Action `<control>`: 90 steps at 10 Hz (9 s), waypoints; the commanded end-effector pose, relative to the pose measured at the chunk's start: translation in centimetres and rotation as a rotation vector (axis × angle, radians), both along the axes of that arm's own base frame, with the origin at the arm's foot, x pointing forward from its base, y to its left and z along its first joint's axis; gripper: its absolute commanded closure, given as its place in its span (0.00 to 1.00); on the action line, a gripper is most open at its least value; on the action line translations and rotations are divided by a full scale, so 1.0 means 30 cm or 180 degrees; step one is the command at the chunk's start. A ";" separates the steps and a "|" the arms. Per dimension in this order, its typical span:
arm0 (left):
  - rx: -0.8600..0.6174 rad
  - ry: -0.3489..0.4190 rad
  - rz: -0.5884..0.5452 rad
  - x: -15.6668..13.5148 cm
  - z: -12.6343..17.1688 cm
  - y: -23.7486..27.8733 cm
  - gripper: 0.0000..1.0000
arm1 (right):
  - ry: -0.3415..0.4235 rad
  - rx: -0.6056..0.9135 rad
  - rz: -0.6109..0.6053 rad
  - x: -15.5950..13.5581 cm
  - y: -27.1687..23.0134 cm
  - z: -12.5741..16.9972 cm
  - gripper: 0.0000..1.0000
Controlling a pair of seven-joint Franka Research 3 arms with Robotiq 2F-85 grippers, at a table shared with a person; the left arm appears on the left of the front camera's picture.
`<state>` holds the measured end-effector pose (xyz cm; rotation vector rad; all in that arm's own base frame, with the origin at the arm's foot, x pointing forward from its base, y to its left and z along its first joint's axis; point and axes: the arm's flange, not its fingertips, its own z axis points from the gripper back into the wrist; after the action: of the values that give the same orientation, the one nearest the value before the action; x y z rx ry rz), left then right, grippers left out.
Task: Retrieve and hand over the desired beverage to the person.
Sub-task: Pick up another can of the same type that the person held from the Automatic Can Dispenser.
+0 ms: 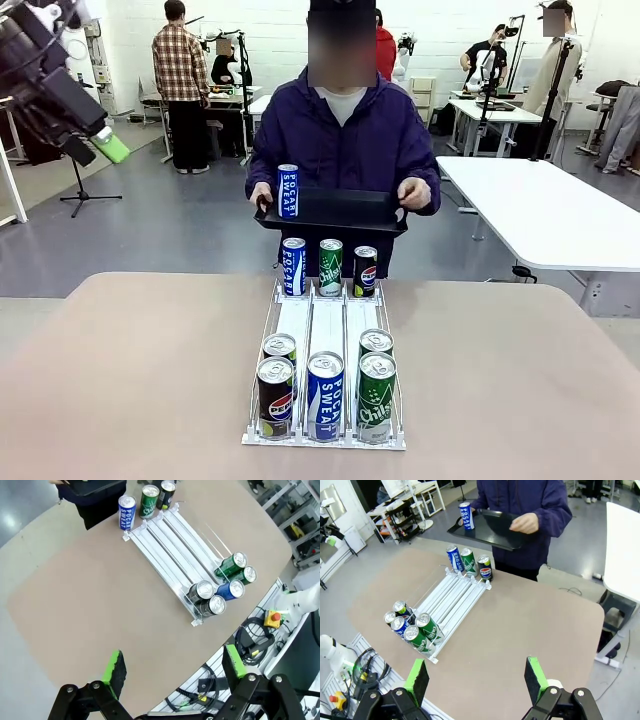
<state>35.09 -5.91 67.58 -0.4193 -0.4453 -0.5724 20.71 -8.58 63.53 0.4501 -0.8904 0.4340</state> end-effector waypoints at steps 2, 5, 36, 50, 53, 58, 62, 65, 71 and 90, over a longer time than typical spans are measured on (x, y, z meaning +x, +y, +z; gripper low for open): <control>-0.0210 -0.0348 -0.0040 -0.065 -0.019 0.031 0.00 | 0.0004 0.0003 0.0042 0.004 0.002 -0.004 0.00; -0.0126 -0.0232 0.0027 -0.046 0.020 0.036 0.00 | 0.0004 0.0003 0.0042 0.004 0.002 -0.004 0.00; -0.0126 -0.0232 0.0027 -0.046 0.020 0.036 0.00 | 0.0004 0.0003 0.0042 0.004 0.002 -0.004 0.00; -0.0126 -0.0232 0.0027 -0.046 0.020 0.036 0.00 | 0.1726 -0.1188 -0.1170 0.386 0.953 -0.276 0.00; -0.0126 -0.0232 0.0027 -0.046 0.020 0.036 0.00 | 0.1824 -0.1161 -0.1076 0.376 0.980 -0.288 0.00; -0.0126 -0.0232 0.0027 -0.046 0.020 0.036 0.00 | 0.1742 -0.1206 -0.1091 0.373 0.985 -0.321 0.00; -0.0126 -0.0232 0.0027 -0.046 0.020 0.036 0.00 | 0.1780 -0.1195 -0.1047 0.367 0.983 -0.305 0.00; -0.0126 -0.0232 0.0027 -0.046 0.020 0.036 0.00 | 0.2095 -0.1259 -0.0936 0.421 1.158 -0.364 0.00; -0.0126 -0.0232 0.0027 -0.046 0.020 0.036 0.00 | 0.2651 -0.1066 -0.1819 0.451 1.371 -0.522 0.00; -0.0126 -0.0232 0.0027 -0.046 0.020 0.036 0.00 | 0.2782 -0.1515 -0.1503 0.435 1.388 -0.724 0.00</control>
<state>33.81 -4.90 68.15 -0.4295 -0.5324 -0.5844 33.14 32.66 41.73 -0.0234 0.0152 -0.0409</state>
